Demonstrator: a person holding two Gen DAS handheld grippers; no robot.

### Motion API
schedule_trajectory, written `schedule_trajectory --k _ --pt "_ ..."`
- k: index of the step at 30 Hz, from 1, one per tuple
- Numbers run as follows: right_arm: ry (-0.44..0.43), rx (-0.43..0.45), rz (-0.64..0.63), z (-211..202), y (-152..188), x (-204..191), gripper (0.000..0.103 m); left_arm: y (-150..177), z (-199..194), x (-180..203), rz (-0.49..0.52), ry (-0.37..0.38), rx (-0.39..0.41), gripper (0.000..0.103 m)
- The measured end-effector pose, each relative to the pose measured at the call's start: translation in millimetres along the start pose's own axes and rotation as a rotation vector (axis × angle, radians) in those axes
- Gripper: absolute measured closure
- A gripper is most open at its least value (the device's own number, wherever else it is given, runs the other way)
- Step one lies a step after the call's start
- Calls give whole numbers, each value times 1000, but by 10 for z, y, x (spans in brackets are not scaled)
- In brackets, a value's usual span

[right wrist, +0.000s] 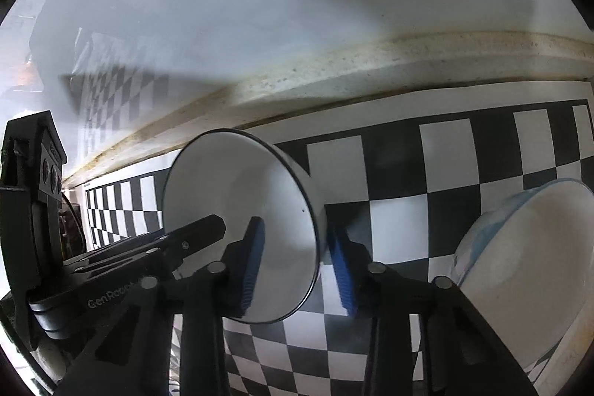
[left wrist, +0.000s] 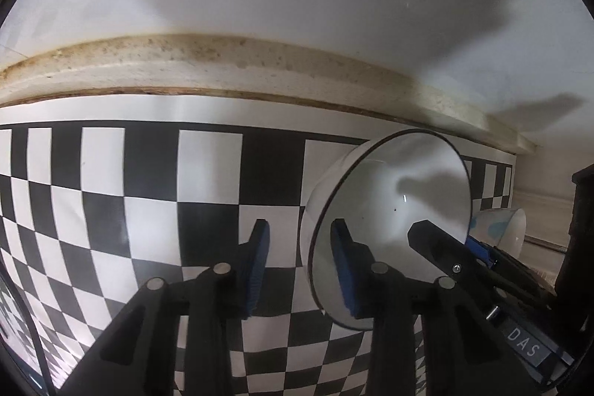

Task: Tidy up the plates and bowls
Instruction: 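Carry the black-rimmed bowl into the red-patterned bowl and open both grippers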

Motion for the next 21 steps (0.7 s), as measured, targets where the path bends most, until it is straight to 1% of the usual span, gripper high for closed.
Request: schedule_trajectory --k 1,2,3,4,6,9,11,14,21 --pt "10 -4 2 17 -4 21 77 -9 1 -26 3 -3 0 80" --pt "18 -4 5 30 -4 37 78 -25 47 -2 5 1 -3 84" --pt "20 -5 7 32 -6 57 82 -19 64 4 6 5 -6 87" --pt "24 -6 9 35 -10 74 88 -20 85 2 4 4 -4 88" --pt "36 -6 15 38 -11 122 92 -14 103 14 7 6 0 91" --pt "26 -6 22 61 2 136 93 17 107 55 8 22 2 93" --pt "32 -3 15 69 5 141 93 31 145 132 14 7 10 93" --pt "37 0 9 85 21 112 94 53 134 137 17 0 18 93" --pt "9 -8 13 88 116 58 95 189 58 197 42 -21 46 93"
Point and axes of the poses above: each gripper's, at about its wrist camera, not at the fingertips, and z roughly the way its jaws point, x to its right, y to its underside, the point moved 9 cm from there along z, roughly the way its jaws point, and after that the axes turned 2 degrees about -z, right-handed, at the moved point
